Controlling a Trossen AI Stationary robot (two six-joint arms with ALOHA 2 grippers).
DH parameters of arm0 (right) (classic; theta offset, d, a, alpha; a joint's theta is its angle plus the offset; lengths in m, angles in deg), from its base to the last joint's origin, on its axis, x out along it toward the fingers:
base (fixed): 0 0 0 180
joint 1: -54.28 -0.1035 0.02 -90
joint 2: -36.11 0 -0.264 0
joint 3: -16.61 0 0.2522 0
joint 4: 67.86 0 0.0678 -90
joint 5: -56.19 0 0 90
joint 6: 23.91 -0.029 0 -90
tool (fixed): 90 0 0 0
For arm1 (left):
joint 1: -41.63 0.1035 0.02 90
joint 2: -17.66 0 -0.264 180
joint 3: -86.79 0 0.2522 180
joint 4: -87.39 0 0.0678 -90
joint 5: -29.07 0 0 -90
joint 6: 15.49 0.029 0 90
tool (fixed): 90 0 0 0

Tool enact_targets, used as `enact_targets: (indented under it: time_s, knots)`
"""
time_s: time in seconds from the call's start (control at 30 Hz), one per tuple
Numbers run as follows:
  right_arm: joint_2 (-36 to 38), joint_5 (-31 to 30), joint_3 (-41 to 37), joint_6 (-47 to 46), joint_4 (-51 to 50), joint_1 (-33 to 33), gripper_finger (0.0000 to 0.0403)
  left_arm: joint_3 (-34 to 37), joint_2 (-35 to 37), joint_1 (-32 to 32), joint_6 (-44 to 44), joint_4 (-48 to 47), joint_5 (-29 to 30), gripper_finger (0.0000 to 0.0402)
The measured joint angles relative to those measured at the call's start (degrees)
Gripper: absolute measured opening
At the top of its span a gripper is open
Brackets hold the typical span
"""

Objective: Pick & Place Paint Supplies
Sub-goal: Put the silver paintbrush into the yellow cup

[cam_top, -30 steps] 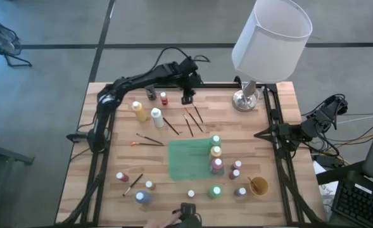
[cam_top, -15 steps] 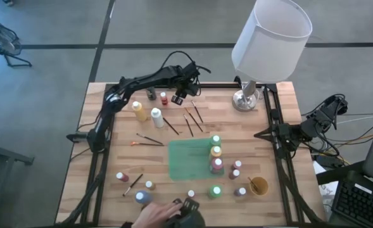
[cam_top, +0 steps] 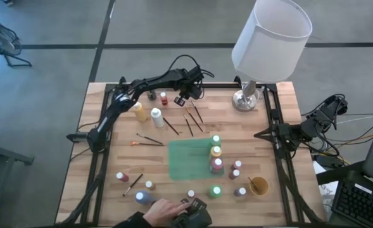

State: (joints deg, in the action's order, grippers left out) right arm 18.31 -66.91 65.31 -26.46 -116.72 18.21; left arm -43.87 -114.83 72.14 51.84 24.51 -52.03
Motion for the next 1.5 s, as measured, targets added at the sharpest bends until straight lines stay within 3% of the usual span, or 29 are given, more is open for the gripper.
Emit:
enact_targets:
  time_s: [0.6,1.07,1.5]
  knots:
    - [0.0,0.0,0.0,0.0,0.0,0.0,0.0008,1.1,-0.8,-1.6,1.8,-1.2,-3.3,0.0084]
    - [0.0,0.0,0.0,0.0,0.0,0.0,0.0008,2.9,-0.7,-1.9,1.2,1.6,-1.3,0.0148]
    - [0.0,0.0,0.0,0.0,0.0,0.0,0.0008,4.3,-0.7,-2.0,1.8,3.5,-3.2,0.0146]
